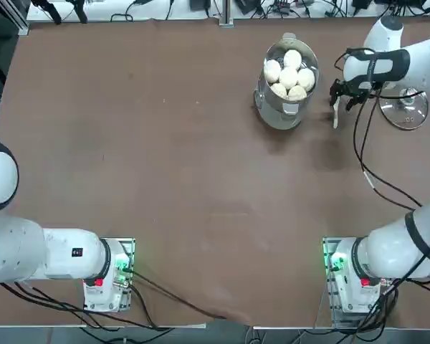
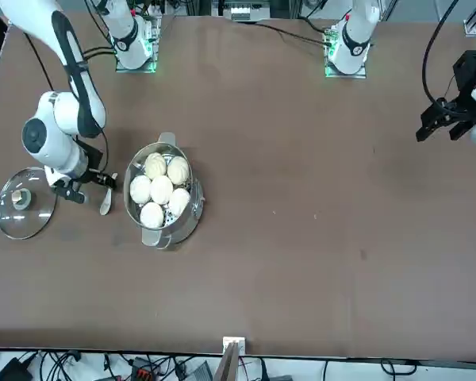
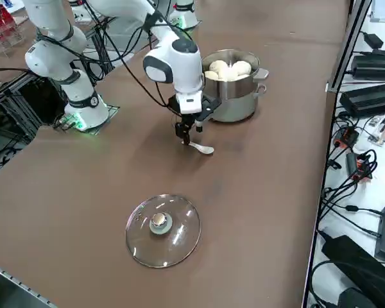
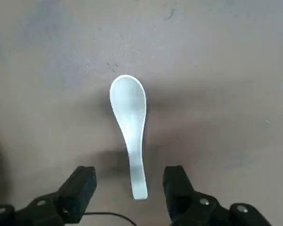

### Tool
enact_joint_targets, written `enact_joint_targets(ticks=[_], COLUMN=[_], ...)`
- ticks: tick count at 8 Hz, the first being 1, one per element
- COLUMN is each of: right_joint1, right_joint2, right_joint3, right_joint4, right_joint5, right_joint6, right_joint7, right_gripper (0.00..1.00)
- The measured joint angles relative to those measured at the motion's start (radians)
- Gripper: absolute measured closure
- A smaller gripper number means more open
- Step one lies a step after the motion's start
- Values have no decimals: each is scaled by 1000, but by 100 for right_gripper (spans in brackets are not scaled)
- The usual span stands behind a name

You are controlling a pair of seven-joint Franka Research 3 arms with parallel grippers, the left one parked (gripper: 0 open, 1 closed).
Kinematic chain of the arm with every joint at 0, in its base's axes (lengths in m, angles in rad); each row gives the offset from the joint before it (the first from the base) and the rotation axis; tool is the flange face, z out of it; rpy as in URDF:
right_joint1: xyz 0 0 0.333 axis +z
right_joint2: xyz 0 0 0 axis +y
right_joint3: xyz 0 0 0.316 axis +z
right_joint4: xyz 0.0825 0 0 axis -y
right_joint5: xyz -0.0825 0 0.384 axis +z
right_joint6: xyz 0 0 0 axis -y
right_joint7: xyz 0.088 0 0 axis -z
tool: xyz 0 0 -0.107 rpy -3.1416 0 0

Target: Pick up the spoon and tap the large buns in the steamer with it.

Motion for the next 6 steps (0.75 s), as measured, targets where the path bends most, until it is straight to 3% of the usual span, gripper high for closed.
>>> enact_joint_targets(ticks=[6], right_joint1=[-12], right_joint2=[48], right_joint3=[-5], right_joint4=[0], right_joint5=[0], right_joint6=[24], right_joint7=[-42], right_gripper=[23])
